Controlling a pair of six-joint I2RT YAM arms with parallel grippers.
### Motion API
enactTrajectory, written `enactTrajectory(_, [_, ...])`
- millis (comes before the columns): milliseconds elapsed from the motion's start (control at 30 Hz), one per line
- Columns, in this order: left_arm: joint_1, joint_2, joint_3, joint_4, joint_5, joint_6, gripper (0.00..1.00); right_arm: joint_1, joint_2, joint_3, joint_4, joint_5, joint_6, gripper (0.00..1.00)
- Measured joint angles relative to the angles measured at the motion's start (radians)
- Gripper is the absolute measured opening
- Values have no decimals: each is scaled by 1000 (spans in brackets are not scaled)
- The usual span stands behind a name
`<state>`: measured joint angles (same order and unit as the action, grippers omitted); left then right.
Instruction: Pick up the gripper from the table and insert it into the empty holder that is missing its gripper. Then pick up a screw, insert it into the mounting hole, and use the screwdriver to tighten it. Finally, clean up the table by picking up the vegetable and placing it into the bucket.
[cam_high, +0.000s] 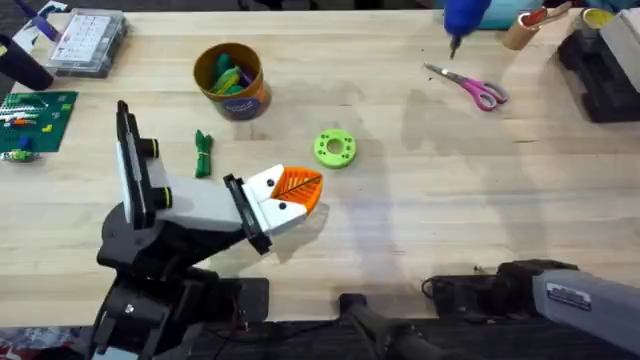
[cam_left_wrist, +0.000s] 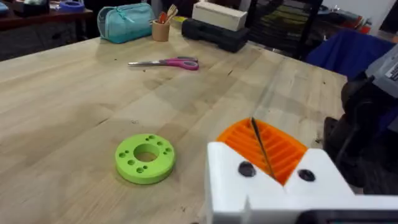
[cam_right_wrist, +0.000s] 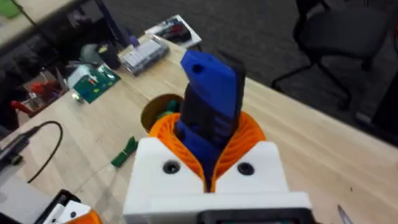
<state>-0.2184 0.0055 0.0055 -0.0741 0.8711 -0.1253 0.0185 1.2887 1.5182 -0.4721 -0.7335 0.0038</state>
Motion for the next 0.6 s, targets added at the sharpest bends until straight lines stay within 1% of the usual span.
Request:
enactTrajectory(133, [0,0,0,0,0,0,18,30,0,73,1,-20,1,27])
enactTrajectory(300, [0,0,0,0,0,0,18,102,-2,138,7,-33,5,27])
enactTrajectory(400, [0,0,0,0,0,0,18,153,-4,151,49,-39,19,27])
enactTrajectory(600, [0,0,0,0,0,0,18,284,-6,154,156,-40,48,27])
